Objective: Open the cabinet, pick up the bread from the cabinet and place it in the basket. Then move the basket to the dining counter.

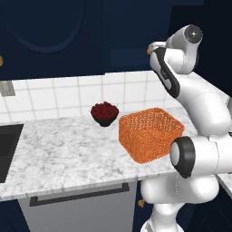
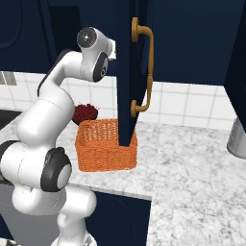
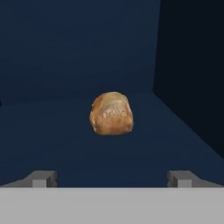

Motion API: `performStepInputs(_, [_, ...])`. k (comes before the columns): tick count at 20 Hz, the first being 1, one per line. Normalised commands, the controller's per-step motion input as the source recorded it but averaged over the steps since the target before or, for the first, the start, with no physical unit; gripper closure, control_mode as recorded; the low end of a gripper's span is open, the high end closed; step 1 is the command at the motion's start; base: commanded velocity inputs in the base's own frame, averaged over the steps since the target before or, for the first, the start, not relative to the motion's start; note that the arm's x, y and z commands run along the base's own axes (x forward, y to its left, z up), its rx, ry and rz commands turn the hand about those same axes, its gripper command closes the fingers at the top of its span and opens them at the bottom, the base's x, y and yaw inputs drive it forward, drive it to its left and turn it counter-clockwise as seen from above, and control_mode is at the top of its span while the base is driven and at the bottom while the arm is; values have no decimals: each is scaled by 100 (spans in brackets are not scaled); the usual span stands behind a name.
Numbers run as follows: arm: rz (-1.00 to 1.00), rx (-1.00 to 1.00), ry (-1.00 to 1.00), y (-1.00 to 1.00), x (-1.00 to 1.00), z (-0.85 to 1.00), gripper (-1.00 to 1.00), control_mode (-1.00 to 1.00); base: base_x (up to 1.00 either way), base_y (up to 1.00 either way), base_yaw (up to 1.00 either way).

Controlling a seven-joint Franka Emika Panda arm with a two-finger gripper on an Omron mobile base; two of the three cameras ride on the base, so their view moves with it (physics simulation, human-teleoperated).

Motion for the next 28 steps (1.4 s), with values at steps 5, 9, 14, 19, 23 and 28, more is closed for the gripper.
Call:
performStepInputs(5, [0, 0, 0, -1, 34, -8, -100, -100, 0, 0, 0])
performStepInputs(9, [0, 0, 0, -5, 34, -5, -100, -100, 0, 0, 0])
performStepInputs(14, [0, 0, 0, -6, 36, -8, -100, -100, 0, 0, 0])
performStepInputs(19, [0, 0, 0, -8, 33, -2, -100, -100, 0, 0, 0])
performStepInputs(23, [0, 0, 0, -10, 23, -4, -100, -100, 0, 0, 0])
performStepInputs(28, [0, 0, 0, -4, 24, -7, -100, -100, 0, 0, 0])
